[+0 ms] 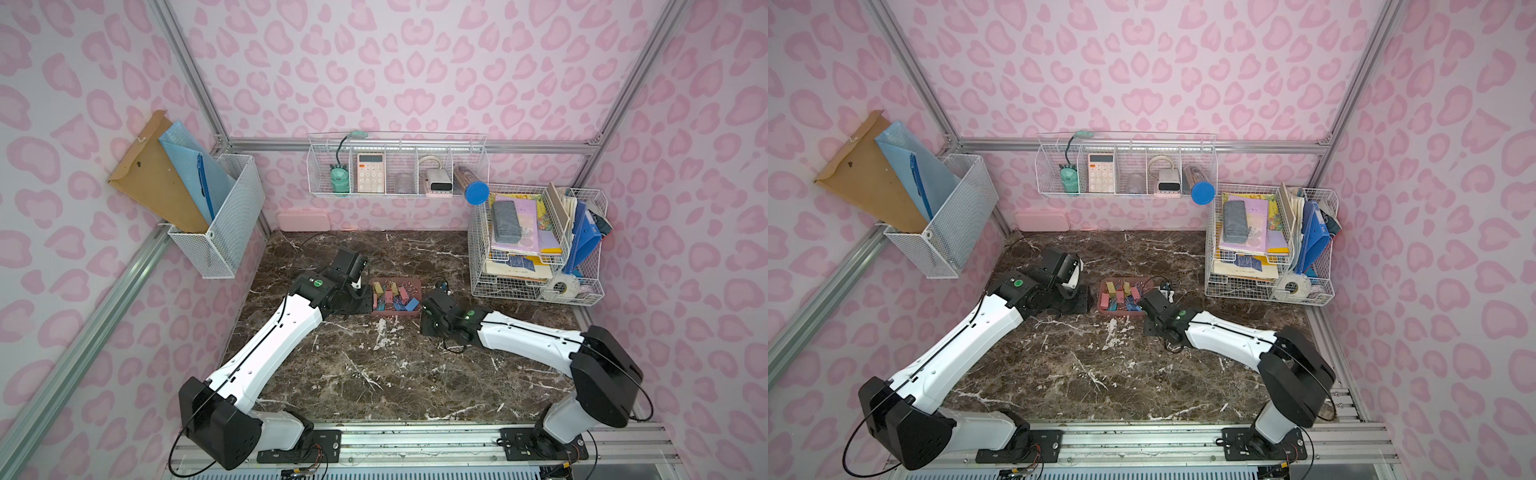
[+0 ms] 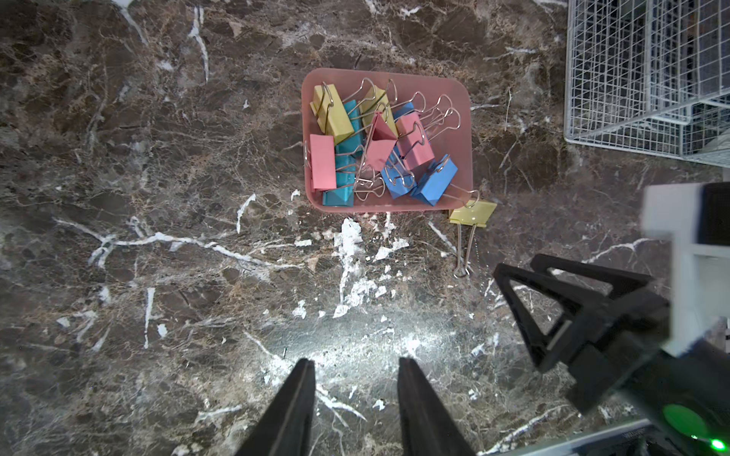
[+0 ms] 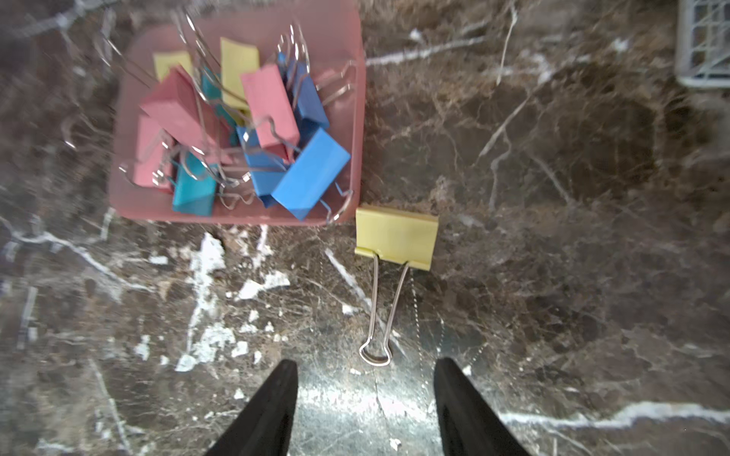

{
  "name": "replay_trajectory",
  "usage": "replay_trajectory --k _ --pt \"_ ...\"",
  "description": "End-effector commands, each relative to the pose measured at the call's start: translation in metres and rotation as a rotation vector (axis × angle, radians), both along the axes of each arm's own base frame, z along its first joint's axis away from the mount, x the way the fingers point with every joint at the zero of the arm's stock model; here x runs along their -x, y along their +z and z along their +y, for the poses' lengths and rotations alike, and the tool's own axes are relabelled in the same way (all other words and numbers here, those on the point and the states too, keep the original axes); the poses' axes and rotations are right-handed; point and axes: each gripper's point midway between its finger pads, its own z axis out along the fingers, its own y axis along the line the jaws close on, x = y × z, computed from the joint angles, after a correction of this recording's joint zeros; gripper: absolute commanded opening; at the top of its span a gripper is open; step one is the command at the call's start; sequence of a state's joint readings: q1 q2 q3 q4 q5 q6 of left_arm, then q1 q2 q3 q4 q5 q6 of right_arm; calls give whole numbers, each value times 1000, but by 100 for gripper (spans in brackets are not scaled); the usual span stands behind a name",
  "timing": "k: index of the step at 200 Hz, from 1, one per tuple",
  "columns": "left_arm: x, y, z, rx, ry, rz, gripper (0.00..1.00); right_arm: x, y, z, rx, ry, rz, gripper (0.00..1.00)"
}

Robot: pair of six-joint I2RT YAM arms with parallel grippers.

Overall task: Put the binder clips in the storage box
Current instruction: Pick up the binder clip at the center of the board.

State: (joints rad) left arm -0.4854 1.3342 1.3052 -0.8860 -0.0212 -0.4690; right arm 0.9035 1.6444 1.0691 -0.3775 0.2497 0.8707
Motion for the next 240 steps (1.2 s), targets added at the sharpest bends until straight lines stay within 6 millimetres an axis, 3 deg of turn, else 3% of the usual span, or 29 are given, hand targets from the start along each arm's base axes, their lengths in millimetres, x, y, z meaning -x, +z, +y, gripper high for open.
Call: replay_trajectory --k 1,28,53,66,82,93,129,169,240 --pt "-12 13 1 13 20 -92 45 11 -20 -8 118 -20 91 59" --pt "-8 11 3 9 31 -68 57 6 -33 -5 190 -36 128 58" --pt "-7 7 1 3 23 -39 65 -10 -28 -10 245 -77 90 57" --pt "-6 5 1 4 25 -24 67 -21 -25 -12 241 -78 74 69" --pt "-5 4 1 5 27 -15 67 -34 -24 -14 218 -77 67 92" --pt "-4 2 1 3 26 -9 67 -41 -23 -17 222 -86 60 99" --pt "-4 1 3 -6 29 -11 67 -45 -27 0 181 -66 49 99" --pt "-4 2 3 -5 27 -14 67 -47 -44 -8 207 -135 45 99" --pt "-2 0 1 -1 20 -3 67 -55 -54 -15 182 -171 -21 75"
